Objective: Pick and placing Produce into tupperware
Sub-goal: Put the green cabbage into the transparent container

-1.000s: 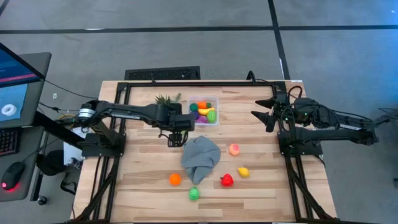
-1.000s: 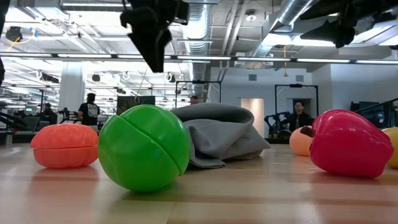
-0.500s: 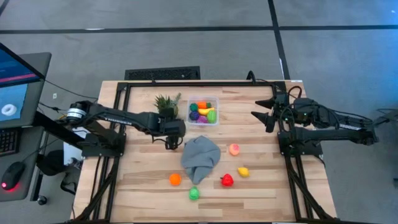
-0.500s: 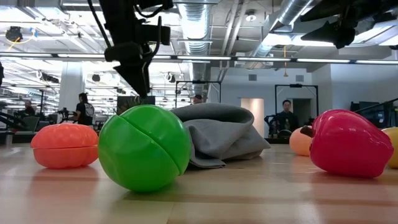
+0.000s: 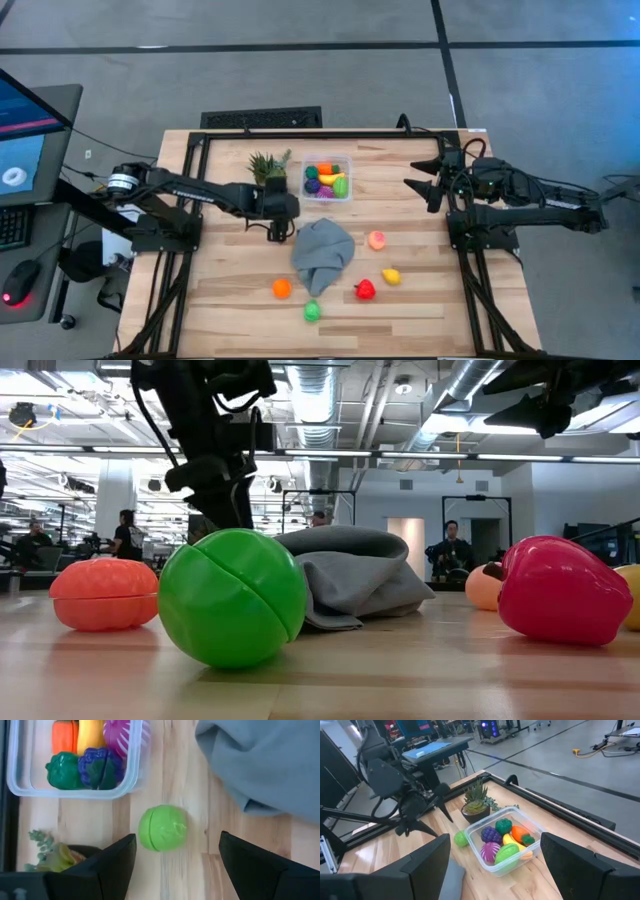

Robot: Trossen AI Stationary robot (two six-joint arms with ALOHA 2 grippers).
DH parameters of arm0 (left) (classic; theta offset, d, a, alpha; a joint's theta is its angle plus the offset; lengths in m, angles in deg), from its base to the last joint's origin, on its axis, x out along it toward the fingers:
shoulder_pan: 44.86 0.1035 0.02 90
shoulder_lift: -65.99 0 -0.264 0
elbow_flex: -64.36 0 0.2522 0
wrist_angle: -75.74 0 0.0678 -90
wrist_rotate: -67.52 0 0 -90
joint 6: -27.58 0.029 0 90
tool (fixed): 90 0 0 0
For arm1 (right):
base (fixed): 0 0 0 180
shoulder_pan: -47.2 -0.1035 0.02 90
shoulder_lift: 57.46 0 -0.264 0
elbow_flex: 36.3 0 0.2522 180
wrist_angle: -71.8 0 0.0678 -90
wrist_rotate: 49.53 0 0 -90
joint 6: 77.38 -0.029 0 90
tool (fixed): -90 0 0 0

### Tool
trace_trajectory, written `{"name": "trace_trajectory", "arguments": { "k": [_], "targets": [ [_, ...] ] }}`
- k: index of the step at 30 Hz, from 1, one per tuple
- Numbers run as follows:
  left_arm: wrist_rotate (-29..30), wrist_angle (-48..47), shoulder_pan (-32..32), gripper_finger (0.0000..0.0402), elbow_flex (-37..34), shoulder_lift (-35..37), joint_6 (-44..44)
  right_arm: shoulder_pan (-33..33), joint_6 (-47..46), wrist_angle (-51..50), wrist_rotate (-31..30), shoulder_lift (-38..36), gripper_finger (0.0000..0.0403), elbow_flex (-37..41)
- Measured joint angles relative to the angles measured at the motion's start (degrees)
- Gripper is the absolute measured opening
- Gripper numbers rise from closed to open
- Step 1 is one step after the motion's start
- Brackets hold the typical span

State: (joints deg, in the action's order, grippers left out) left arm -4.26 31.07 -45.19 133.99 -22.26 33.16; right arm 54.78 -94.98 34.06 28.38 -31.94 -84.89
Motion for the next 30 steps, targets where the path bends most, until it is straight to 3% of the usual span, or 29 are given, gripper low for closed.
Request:
{"name": "trace_trajectory", "arguments": {
  "k": [16, 20, 24, 30],
  "targets": [
    [-10.37, 3.87, 7.68, 0.0274, 0.00, -0.02, 5.54, 0.00, -0.42, 0.02, -1.29, 0.01, 0.0333, 0.00],
    [-11.27, 3.55, 9.39, 0.0275, 0.00, -0.02, 3.46, 0.00, -0.39, 0.02, -1.30, 0.01, 0.0333, 0.00],
    [-16.28, 3.64, 11.18, 0.0285, 0.00, -0.04, 2.14, 0.00, -0.20, 0.02, -1.47, 0.01, 0.0333, 0.00],
    [-16.41, 3.88, 11.47, 0.0304, 0.00, -0.21, 4.42, 0.00, -0.13, 0.04, -1.49, 0.00, 0.0333, 0.00]
  ]
}}
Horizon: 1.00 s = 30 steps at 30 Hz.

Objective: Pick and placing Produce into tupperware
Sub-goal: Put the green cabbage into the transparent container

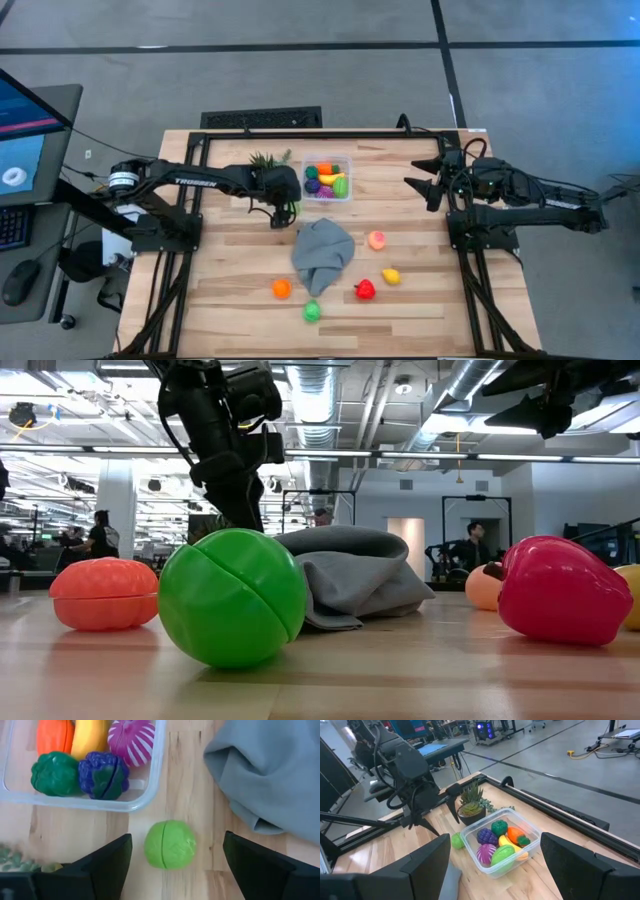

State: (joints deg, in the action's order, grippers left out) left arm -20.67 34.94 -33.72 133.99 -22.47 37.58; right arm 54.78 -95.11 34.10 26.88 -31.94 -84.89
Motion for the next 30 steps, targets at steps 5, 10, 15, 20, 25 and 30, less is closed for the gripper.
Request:
{"name": "trace_trajectory", "arguments": {
  "k": [5, 10, 15, 20, 25, 30],
  "targets": [
    [0.43, 0.50, 0.00, 0.0309, 0.17, -2.26, 2.27, 0.02, 0.13, -0.01, 0.00, 0.00, 0.0333, 0.00],
    [0.61, 0.21, 0.00, 0.0309, 0.31, -5.13, 2.31, 0.21, -0.09, 0.09, 0.00, 0.02, 0.0333, 0.04],
    [2.11, 1.31, 0.06, 0.0309, 0.26, -5.62, 2.53, 0.44, -0.24, -0.11, 0.00, 0.00, 0.0333, 0.04],
    [2.28, 1.15, 1.14, 0.0309, 0.27, -5.98, 2.73, 0.44, -0.08, -0.07, -0.01, 0.01, 0.0333, 0.04],
    [0.71, 1.62, 1.86, 0.0309, 0.33, -7.45, 2.31, 0.44, 0.13, -0.06, 0.00, 0.02, 0.0333, 0.04],
    [-0.32, 1.00, 2.12, 0.0309, 0.31, -8.58, 2.25, 0.42, 0.15, -0.26, 0.00, 0.02, 0.0333, 0.04]
  ]
}}
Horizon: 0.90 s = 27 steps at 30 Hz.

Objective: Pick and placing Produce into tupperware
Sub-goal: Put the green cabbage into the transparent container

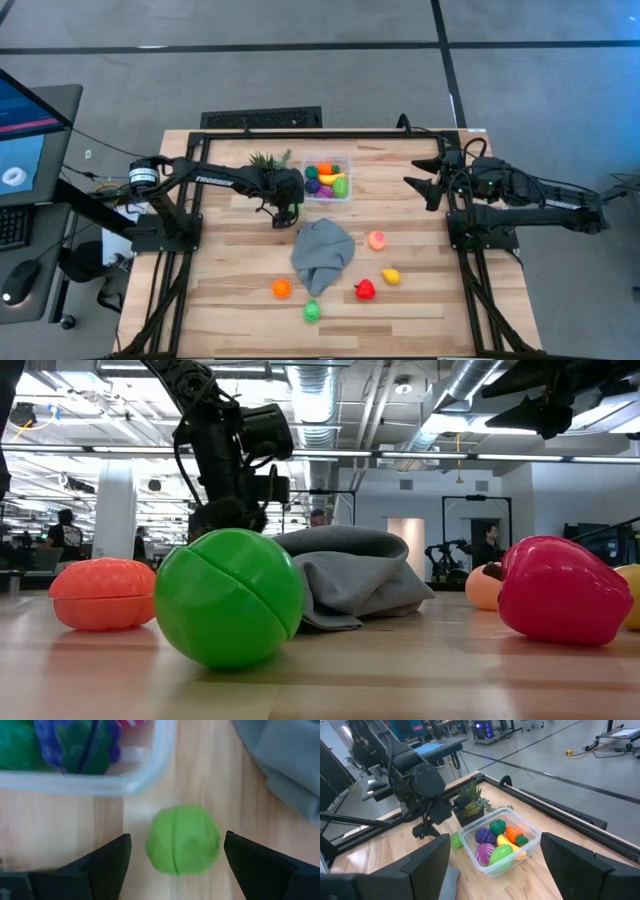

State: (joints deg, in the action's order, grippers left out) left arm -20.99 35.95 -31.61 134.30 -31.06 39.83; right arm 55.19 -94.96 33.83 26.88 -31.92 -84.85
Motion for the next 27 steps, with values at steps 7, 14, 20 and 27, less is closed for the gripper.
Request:
{"name": "trace_trajectory", "arguments": {
  "k": [7, 14, 20, 27],
  "targets": [
    [-1.13, 1.49, 0.58, 0.0309, 0.13, -1.79, -0.60, 0.02, 0.09, -0.32, -0.54, 0.00, 0.0333, 0.00],
    [-2.35, 1.91, 1.03, 0.0309, 0.28, -3.57, -1.31, 0.03, 0.07, -0.90, -1.51, -0.02, 0.0333, 0.00],
    [-2.58, 2.06, 1.05, 0.0309, 0.28, -3.77, -1.49, 0.09, 0.09, -1.05, -1.51, -0.02, 0.0333, 0.00],
    [-2.75, 1.92, 1.12, 0.0309, 0.28, -3.82, -1.49, 0.15, 0.68, -1.01, -1.51, -0.01, 0.0333, 0.00]
  ]
}}
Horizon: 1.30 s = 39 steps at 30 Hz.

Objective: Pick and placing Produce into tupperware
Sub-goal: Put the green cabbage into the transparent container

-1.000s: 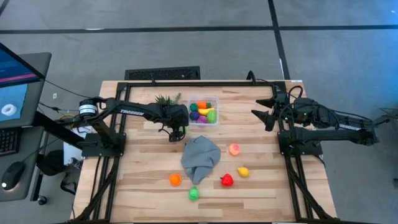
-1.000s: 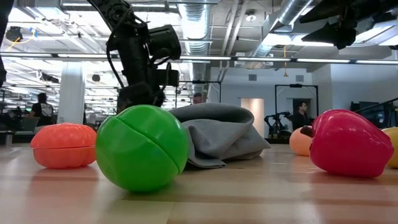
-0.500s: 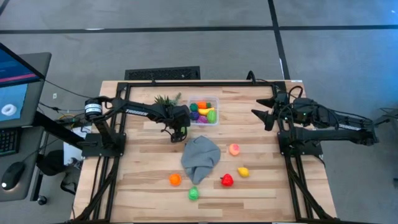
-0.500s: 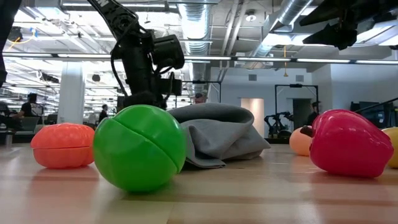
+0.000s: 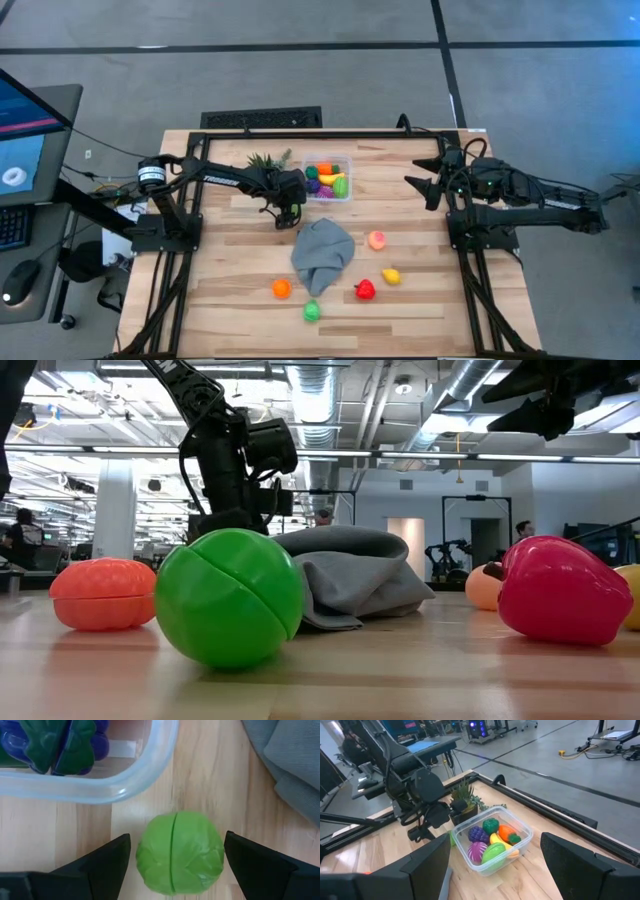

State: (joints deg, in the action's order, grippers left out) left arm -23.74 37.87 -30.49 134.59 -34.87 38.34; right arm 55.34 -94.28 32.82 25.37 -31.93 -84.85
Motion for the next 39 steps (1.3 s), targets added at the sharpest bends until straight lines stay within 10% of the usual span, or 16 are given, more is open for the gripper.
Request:
{"name": "trace_trajectory", "arguments": {
  "k": [18, 39],
  "targets": [
    [0.39, -1.04, 0.00, 0.0237, -0.02, 0.00, -3.13, -0.01, -0.07, 0.41, 0.02, -0.01, 0.0333, 0.00],
    [0.44, -1.70, -0.02, 0.0240, -0.04, 0.00, -4.57, -0.02, -0.72, 0.38, 0.04, -0.01, 0.0333, 0.00]
  ]
}}
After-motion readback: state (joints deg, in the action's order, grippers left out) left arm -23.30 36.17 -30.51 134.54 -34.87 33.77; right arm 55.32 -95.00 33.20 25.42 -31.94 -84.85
